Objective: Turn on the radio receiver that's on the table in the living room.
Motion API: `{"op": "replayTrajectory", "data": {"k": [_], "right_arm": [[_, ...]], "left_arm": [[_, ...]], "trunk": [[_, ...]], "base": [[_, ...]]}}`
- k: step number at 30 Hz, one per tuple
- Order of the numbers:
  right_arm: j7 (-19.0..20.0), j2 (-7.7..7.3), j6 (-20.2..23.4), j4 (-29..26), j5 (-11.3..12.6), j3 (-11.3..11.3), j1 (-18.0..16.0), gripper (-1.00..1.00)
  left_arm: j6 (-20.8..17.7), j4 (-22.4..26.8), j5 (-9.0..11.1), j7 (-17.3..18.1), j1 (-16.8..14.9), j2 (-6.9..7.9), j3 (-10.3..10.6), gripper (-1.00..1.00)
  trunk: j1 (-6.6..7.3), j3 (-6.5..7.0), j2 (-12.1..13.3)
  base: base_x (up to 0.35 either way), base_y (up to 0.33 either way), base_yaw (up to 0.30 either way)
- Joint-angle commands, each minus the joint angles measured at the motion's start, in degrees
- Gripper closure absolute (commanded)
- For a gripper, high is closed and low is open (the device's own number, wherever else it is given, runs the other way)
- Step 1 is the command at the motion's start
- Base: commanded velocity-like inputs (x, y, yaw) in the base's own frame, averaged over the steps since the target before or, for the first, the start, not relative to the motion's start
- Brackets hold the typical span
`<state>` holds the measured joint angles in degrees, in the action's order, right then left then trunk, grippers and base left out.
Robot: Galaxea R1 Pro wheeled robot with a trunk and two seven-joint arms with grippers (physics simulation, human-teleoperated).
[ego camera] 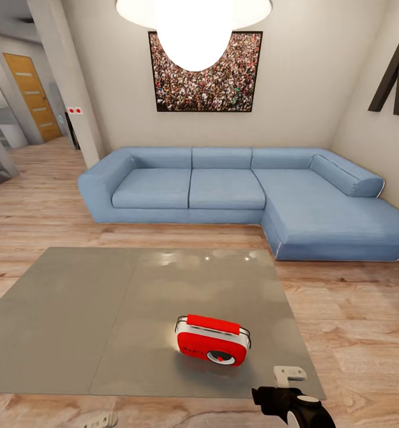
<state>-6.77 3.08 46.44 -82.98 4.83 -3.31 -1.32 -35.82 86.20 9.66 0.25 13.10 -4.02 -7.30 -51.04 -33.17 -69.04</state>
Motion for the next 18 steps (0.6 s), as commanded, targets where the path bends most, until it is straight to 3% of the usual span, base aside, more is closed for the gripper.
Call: {"op": "replayTrajectory", "data": {"k": [1, 18], "right_arm": [[0.00, 0.00, 0.02, -0.03, 0.00, 0.02, 0.00, -1.00], [0.00, 0.00, 0.05, 0.01, 0.00, 0.06, 0.00, -1.00]], "left_arm": [[-0.01, 0.01, 0.00, 0.01, 0.00, -0.01, 0.00, -1.00], [0.05, -0.94, 0.00, 0.02, 0.00, 0.24, -0.26, -1.00]], "trunk": [[0.00, 0.00, 0.00], [0.00, 0.00, 0.00]], "base": [[0.000, 0.000, 0.000], [0.000, 0.000, 0.000]]}}
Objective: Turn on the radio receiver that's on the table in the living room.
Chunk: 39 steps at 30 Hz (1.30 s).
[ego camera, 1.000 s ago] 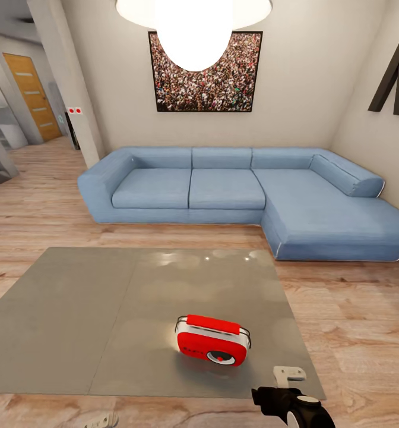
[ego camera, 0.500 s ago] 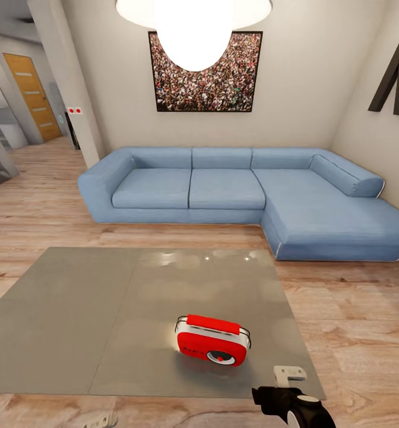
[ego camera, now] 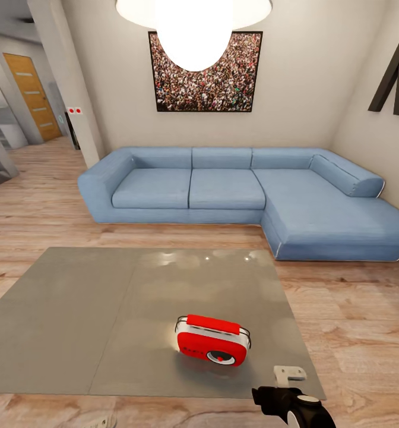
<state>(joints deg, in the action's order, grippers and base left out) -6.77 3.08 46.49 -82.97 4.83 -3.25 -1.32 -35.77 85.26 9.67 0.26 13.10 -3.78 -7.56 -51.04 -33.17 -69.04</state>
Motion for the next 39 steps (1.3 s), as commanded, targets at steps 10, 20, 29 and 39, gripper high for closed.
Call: {"op": "replayTrajectory", "data": {"k": [10, 20, 29, 39], "right_arm": [[0.07, -0.03, -0.15, 0.03, 0.03, -0.08, 0.00, -1.00], [0.09, -0.09, 0.00, 0.24, -0.01, -0.17, 0.00, -1.00], [0.09, 0.00, -0.18, 0.18, 0.09, -0.18, 0.00, -1.00], [0.05, 0.14, -0.18, 0.18, 0.06, -0.22, 0.00, -1.00]], "left_arm": [[0.00, -0.01, -0.04, 0.00, 0.00, -0.08, 0.00, -1.00], [0.00, -0.01, -0.07, 0.00, 0.00, -0.09, 0.00, -1.00], [0.00, -0.01, -0.06, 0.00, 0.01, -0.19, -0.89, -1.00], [0.00, -0.01, -0.07, 0.00, 0.00, -0.26, -1.14, -1.00]], "trunk": [[0.00, 0.00, 0.00], [0.00, 0.00, 0.00], [0.00, 0.00, 0.00], [0.00, 0.00, 0.00]], "base": [[0.000, 0.000, 0.000], [0.000, 0.000, 0.000], [0.000, 0.000, 0.000], [-0.028, -0.052, 0.103]]}}
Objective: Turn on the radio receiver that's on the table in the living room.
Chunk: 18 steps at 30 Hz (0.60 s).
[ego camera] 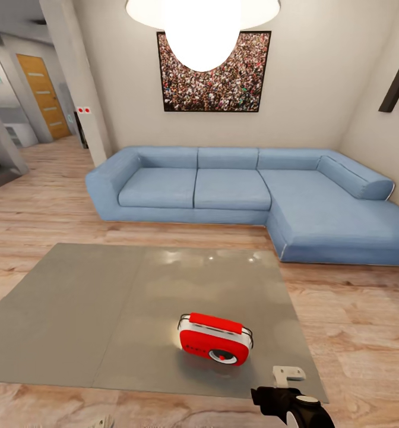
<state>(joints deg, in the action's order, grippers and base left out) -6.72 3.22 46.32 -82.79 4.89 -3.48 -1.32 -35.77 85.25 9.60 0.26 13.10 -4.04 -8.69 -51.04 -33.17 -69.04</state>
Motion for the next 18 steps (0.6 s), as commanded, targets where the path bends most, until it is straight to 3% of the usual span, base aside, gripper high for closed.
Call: {"op": "replayTrajectory", "data": {"k": [1, 18], "right_arm": [[0.00, 0.01, 0.00, 0.00, 0.01, 0.02, 0.00, -1.00], [-0.05, 0.04, -0.01, 0.00, -0.05, 0.14, 0.00, -1.00]], "left_arm": [[0.00, 0.00, -0.01, 0.00, 0.00, 0.00, 0.00, -1.00], [0.00, 0.00, 0.07, 0.00, 0.01, -0.09, -0.01, -1.00]], "trunk": [[0.00, 0.00, 0.00], [0.00, -0.18, 0.00]], "base": [[-0.044, -0.071, 0.254], [-0.006, -0.009, 0.260]]}}
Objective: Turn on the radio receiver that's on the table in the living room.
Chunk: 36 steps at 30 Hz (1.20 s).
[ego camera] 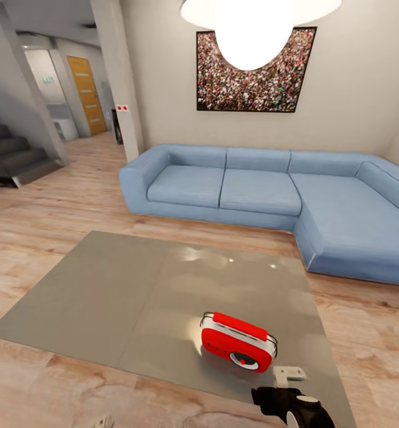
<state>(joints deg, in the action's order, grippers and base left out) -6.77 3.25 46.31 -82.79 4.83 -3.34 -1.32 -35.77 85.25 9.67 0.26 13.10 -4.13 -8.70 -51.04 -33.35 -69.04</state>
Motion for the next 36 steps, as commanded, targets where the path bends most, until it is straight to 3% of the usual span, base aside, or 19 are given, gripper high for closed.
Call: {"op": "replayTrajectory", "data": {"k": [1, 7, 36], "right_arm": [[0.00, 0.00, 0.00, 0.00, 0.01, 0.00, 0.00, -1.00], [0.05, 0.00, 0.00, 0.00, 0.07, -0.03, 0.00, -1.00], [0.07, 0.00, 0.00, 0.05, 0.15, -0.09, 0.00, -1.00]], "left_arm": [[0.00, 0.00, -0.01, 0.00, 0.00, 0.00, 0.00, -1.00], [0.00, 0.00, -0.01, 0.00, -0.01, -0.05, 0.00, -1.00], [0.00, -0.06, -0.01, 0.00, -0.01, -0.09, 0.10, -1.00]], "trunk": [[0.00, -0.03, 0.00], [0.00, -0.20, 0.00], [0.00, -0.21, 0.00]], "base": [[0.000, 0.000, 0.262], [0.000, 0.000, 0.181], [0.050, -0.100, 0.001]]}}
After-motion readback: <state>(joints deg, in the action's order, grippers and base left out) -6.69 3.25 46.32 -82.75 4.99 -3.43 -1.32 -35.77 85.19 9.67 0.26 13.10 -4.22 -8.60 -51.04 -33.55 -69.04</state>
